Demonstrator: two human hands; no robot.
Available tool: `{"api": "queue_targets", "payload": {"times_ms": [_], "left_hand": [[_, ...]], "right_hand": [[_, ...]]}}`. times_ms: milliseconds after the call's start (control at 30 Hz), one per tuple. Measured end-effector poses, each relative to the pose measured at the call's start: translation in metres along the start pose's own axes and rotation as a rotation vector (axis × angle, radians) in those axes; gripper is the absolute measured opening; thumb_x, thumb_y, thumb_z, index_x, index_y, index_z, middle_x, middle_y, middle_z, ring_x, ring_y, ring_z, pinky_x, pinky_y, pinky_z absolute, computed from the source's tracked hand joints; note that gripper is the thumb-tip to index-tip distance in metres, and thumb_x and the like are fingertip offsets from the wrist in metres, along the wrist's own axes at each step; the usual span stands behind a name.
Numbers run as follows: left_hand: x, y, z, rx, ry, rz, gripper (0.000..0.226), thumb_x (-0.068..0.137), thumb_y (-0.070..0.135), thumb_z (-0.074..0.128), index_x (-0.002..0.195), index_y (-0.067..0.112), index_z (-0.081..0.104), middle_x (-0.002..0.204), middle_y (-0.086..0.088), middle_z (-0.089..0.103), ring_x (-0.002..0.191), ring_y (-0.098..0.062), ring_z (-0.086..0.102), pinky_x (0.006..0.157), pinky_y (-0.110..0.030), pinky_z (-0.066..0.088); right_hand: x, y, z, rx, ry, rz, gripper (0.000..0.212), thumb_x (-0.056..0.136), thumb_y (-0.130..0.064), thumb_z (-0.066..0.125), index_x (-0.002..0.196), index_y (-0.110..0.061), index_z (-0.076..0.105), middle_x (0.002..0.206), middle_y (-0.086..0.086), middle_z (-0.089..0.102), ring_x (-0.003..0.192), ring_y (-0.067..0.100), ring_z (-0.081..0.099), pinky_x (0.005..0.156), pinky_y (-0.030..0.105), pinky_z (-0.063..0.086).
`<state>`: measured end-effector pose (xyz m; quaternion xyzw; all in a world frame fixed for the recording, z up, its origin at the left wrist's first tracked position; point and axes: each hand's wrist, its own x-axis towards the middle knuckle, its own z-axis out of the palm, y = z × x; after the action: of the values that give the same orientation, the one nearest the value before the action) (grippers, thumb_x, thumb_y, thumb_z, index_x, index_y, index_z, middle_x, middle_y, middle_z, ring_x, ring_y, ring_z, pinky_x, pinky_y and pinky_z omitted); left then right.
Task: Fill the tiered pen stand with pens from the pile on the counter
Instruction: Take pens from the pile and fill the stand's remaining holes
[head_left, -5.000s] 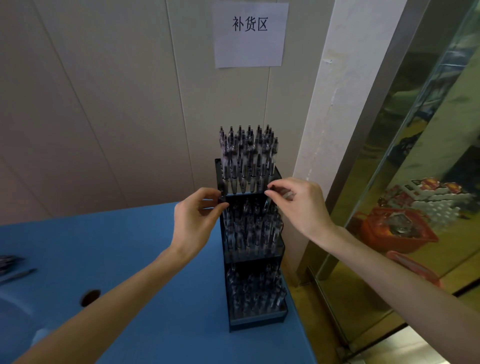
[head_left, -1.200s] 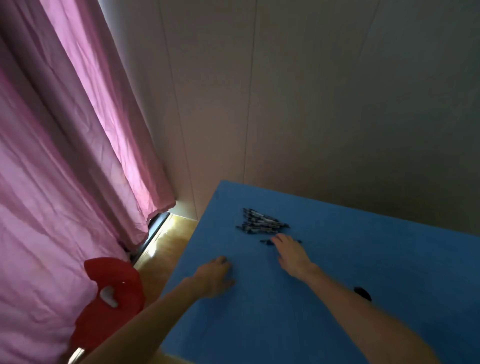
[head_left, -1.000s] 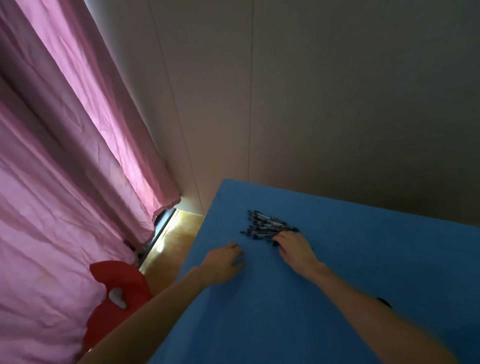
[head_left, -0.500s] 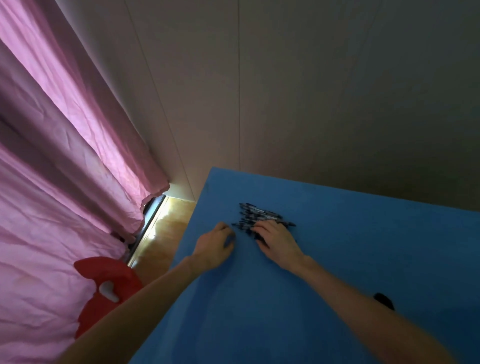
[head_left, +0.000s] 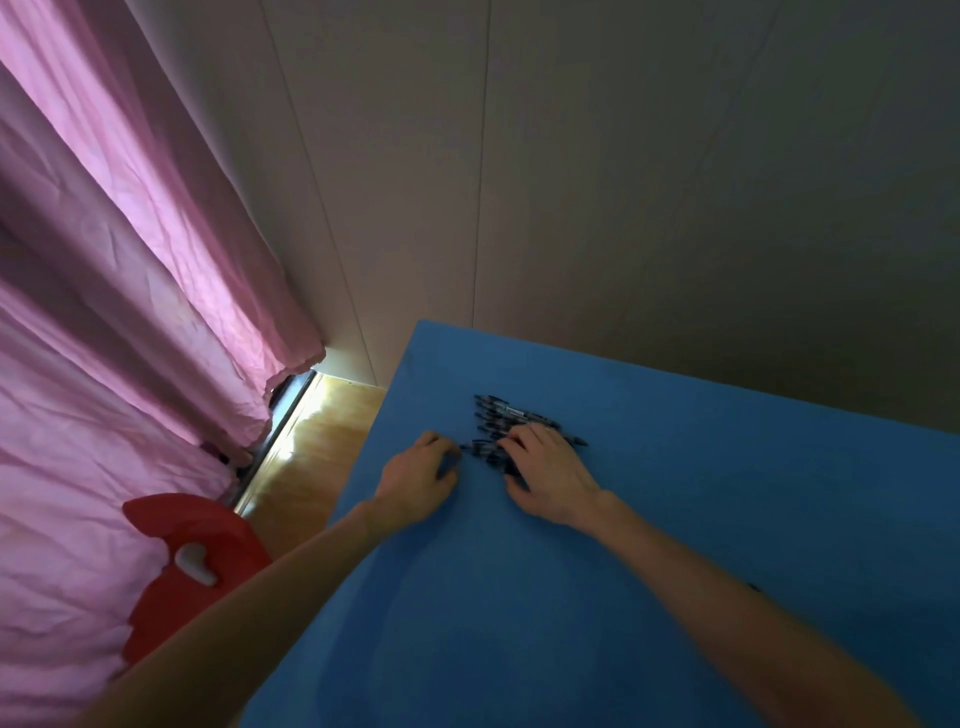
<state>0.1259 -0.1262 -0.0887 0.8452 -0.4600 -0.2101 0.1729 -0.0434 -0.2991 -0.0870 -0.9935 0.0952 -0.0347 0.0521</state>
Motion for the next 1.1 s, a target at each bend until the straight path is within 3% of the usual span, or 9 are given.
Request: {"api": "queue_targets", "payload": {"times_ms": [200, 267, 367, 533, 667, 867, 1100], "left_hand": [[0.016, 0.014, -0.011, 0.029, 0.088, 0.042, 0.039, 0.100, 0.027, 0.056, 0.138, 0.021, 0.052, 0.138, 0.004, 0.049, 0.095, -0.021, 0.064, 0.076, -0.037, 0.052], [0.022, 0.022, -0.011, 0.087, 0.094, 0.099, 0.039, 0.101, 0.027, 0.055, 0.139, 0.020, 0.051, 0.141, 0.003, 0.046, 0.108, -0.021, 0.060, 0.074, -0.035, 0.050], [0.030, 0.034, -0.007, 0.193, 0.077, 0.196, 0.043, 0.100, 0.029, 0.056, 0.142, 0.018, 0.050, 0.145, 0.001, 0.043, 0.129, -0.021, 0.048, 0.084, -0.036, 0.054], [0.041, 0.049, 0.008, 0.326, 0.062, 0.370, 0.052, 0.098, 0.028, 0.059, 0.146, 0.016, 0.044, 0.149, -0.003, 0.041, 0.132, -0.026, 0.044, 0.100, -0.039, 0.047], [0.050, 0.063, 0.013, 0.384, 0.062, 0.419, 0.059, 0.098, 0.023, 0.058, 0.152, 0.016, 0.037, 0.153, -0.005, 0.037, 0.134, -0.028, 0.041, 0.104, -0.041, 0.044], [0.066, 0.080, 0.015, 0.400, 0.043, 0.402, 0.049, 0.094, 0.017, 0.057, 0.143, 0.015, 0.050, 0.138, -0.004, 0.051, 0.122, -0.028, 0.047, 0.095, -0.038, 0.044], [0.066, 0.076, 0.020, 0.368, 0.091, 0.397, 0.033, 0.091, 0.019, 0.060, 0.124, 0.013, 0.057, 0.119, -0.005, 0.053, 0.106, -0.027, 0.050, 0.086, -0.036, 0.043]], "right_hand": [[-0.026, 0.000, 0.002, -0.084, -0.014, 0.034, 0.042, 0.089, -0.042, 0.046, 0.118, -0.015, 0.061, 0.114, 0.000, 0.057, 0.103, 0.019, 0.049, 0.093, 0.034, 0.045], [-0.034, 0.003, 0.005, -0.119, 0.010, 0.040, 0.039, 0.093, -0.045, 0.045, 0.114, -0.015, 0.061, 0.112, 0.000, 0.057, 0.101, 0.019, 0.051, 0.089, 0.033, 0.045], [-0.048, 0.009, 0.010, -0.158, 0.049, 0.046, 0.034, 0.098, -0.045, 0.045, 0.107, -0.016, 0.060, 0.107, 0.000, 0.057, 0.097, 0.020, 0.051, 0.084, 0.034, 0.044], [-0.067, 0.012, 0.017, -0.196, 0.060, 0.117, 0.031, 0.099, -0.044, 0.048, 0.109, -0.018, 0.062, 0.106, 0.000, 0.057, 0.096, 0.022, 0.052, 0.082, 0.035, 0.046], [-0.072, 0.008, 0.017, -0.170, 0.075, 0.181, 0.030, 0.098, -0.044, 0.050, 0.107, -0.018, 0.063, 0.105, -0.001, 0.057, 0.096, 0.020, 0.052, 0.081, 0.035, 0.047], [-0.072, 0.006, 0.018, -0.129, 0.094, 0.206, 0.031, 0.099, -0.044, 0.047, 0.105, -0.018, 0.063, 0.105, -0.001, 0.057, 0.097, 0.020, 0.052, 0.081, 0.035, 0.048], [-0.073, 0.008, 0.022, -0.110, 0.071, 0.206, 0.035, 0.101, -0.045, 0.040, 0.109, -0.018, 0.061, 0.109, -0.001, 0.057, 0.100, 0.020, 0.051, 0.083, 0.036, 0.047]]}}
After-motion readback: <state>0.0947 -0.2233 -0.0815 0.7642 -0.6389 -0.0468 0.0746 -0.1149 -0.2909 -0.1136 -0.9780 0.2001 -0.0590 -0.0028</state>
